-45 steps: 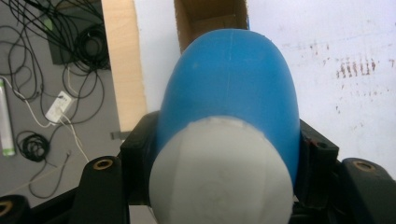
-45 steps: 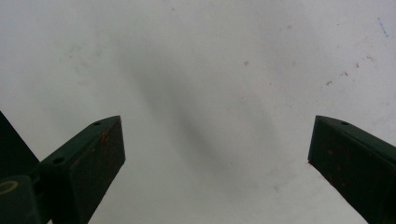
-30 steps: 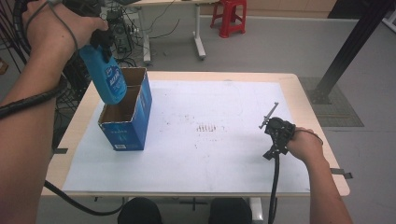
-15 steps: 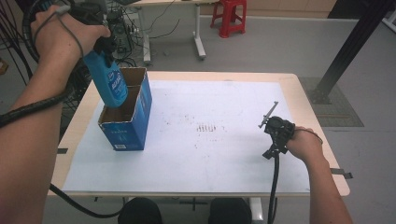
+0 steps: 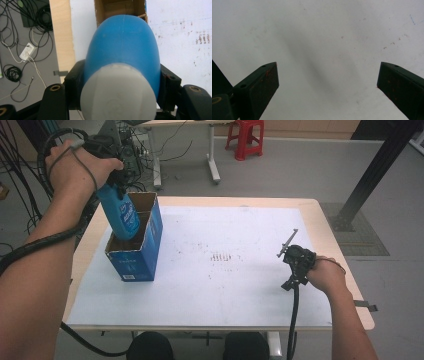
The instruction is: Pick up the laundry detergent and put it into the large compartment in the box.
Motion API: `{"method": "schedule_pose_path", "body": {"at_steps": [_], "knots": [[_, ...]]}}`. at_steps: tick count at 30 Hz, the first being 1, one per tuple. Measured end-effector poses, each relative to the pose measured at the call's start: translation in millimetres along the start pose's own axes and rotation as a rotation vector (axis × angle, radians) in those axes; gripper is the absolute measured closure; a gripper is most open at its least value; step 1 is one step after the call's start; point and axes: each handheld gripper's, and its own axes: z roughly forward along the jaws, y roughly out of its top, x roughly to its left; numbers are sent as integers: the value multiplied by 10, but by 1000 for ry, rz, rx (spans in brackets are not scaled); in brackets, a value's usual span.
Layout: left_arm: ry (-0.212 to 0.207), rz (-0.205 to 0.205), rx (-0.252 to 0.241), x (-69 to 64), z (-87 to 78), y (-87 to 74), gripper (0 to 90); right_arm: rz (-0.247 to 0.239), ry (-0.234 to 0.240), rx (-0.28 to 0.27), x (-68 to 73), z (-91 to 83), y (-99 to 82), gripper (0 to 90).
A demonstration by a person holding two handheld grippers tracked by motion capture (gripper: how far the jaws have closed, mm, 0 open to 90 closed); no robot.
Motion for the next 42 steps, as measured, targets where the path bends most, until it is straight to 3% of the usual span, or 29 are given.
{"method": "schedule_pose_path", "body": {"at_steps": [19, 42], "knots": [[7, 13, 9, -78, 300, 26, 378, -3, -2, 0, 4, -4, 13, 34], [8, 9, 58, -102, 765, 72, 378, -1, 3, 0, 0, 23, 12, 34]]}}
